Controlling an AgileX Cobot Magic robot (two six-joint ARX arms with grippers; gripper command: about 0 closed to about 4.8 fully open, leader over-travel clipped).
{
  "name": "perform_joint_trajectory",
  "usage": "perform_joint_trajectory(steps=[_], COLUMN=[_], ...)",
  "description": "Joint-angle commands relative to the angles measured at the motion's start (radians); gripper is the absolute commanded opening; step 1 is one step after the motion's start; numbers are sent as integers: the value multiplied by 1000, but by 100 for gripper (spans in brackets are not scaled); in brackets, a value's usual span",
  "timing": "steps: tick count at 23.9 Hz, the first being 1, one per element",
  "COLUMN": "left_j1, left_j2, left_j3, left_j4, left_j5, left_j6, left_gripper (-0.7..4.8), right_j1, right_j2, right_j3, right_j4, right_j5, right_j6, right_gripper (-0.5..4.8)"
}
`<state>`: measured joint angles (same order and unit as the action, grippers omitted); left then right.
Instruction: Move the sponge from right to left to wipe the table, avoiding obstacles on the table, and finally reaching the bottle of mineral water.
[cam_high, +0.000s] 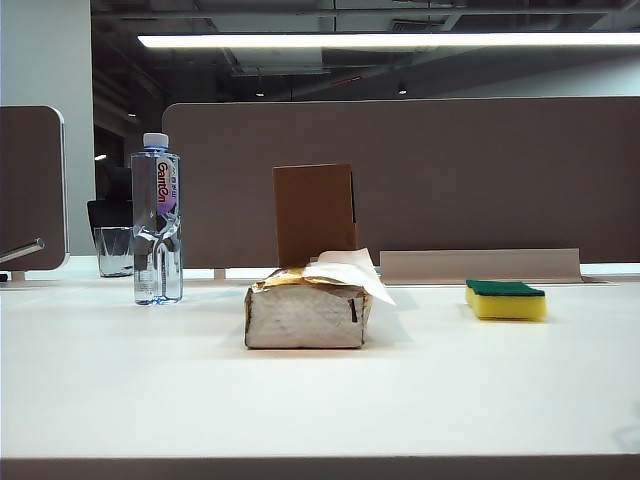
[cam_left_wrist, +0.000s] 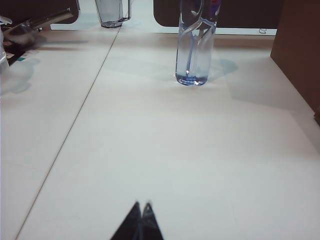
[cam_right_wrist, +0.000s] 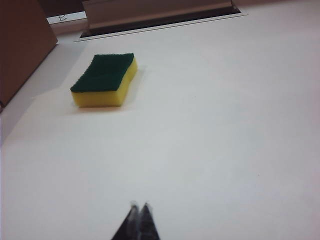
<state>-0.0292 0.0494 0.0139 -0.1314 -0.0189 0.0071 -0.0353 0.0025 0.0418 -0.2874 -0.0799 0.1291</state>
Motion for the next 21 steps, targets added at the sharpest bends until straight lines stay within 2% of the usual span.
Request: perform_joint_trajectory(steps=[1,13,21], left_j1=[0,0,0], left_j2=[0,0,0], left_j3=[2,2,13], left_j4=[10,12,45], left_j5=[-3,2,173], left_j6=[4,3,3], left_gripper=[-6,-6,-2], right_j1=[0,0,0], right_j2=[0,0,0], right_j3=[-1,2,84], right_j4=[9,8,6], right_j5=[-1,-1,-1], right_j6=[-3,-3,-3], right_gripper=[-3,-3,-1])
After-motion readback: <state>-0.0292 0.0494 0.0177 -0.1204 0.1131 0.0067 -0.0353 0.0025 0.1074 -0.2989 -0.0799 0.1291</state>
